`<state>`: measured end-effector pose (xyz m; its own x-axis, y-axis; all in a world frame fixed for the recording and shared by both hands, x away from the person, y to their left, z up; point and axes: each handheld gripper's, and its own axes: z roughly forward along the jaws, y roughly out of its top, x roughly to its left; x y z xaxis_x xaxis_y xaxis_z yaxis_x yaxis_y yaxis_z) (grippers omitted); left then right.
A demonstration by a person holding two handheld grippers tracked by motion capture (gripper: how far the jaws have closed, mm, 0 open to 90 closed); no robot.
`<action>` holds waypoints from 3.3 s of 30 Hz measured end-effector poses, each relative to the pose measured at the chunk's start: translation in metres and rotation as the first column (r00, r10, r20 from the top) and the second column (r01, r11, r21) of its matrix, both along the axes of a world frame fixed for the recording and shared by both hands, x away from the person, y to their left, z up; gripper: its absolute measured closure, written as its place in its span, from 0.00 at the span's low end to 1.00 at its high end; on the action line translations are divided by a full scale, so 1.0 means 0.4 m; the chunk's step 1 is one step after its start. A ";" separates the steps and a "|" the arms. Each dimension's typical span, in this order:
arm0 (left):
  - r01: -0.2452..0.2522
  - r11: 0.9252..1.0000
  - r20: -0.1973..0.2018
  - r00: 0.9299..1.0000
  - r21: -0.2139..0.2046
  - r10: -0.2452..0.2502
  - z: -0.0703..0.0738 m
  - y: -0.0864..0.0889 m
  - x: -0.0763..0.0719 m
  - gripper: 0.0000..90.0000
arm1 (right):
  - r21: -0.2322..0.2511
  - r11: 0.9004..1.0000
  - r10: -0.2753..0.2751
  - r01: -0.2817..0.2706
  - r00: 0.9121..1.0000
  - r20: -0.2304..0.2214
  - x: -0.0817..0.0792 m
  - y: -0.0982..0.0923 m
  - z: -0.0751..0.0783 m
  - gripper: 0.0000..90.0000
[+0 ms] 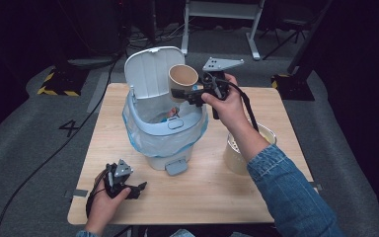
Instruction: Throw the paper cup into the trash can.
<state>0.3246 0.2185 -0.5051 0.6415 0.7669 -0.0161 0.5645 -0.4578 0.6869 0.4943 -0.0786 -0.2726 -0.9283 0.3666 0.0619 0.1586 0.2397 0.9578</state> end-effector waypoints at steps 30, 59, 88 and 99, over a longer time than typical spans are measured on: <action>-0.001 1.000 -0.002 1.000 -0.003 0.001 0.000 0.000 0.000 0.13 | -0.153 0.988 0.019 -0.011 0.999 0.050 -0.033 0.031 0.024 0.17; 0.016 1.000 -0.001 1.000 0.000 -0.016 0.000 0.006 0.000 0.13 | -0.217 0.961 -0.166 0.173 0.985 0.050 -0.131 -0.319 0.063 0.21; 0.014 1.000 -0.002 1.000 -0.002 -0.014 0.000 0.006 -0.001 0.13 | -0.249 0.930 -0.283 0.271 0.959 -0.010 -0.258 -0.634 -0.062 0.24; 0.015 1.000 -0.001 1.000 0.000 -0.015 0.000 0.006 0.000 0.13 | -0.290 0.908 -0.337 0.303 0.939 -0.072 -0.302 -0.694 -0.145 0.26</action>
